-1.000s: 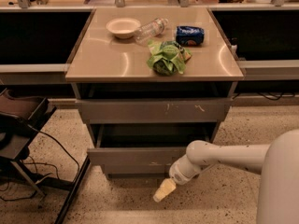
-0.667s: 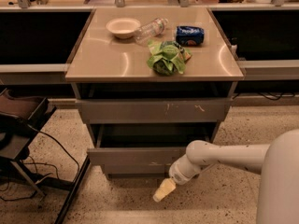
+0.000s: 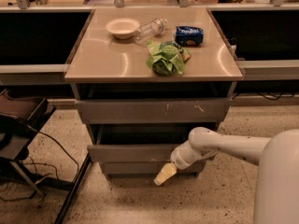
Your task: Close middle drawer
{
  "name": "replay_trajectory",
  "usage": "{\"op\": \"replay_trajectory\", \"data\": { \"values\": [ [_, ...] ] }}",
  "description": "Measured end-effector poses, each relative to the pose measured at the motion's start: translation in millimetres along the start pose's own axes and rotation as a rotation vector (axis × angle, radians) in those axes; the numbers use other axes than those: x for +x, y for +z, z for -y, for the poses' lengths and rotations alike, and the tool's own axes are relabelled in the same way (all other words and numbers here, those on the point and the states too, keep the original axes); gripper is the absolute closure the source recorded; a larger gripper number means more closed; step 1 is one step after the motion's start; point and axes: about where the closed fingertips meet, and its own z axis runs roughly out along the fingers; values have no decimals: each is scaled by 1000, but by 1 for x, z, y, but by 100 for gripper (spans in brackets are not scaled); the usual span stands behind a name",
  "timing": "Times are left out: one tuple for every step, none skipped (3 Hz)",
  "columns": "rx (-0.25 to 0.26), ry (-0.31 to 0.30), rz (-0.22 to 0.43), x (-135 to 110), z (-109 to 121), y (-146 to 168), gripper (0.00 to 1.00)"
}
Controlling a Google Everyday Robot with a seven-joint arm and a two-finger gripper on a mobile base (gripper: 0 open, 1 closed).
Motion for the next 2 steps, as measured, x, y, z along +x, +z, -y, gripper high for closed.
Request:
{"op": "replay_trajectory", "data": {
  "values": [
    [20,13,30,-19,29,-11,0],
    [24,26,57,-26,44,-16,0]
  ]
}}
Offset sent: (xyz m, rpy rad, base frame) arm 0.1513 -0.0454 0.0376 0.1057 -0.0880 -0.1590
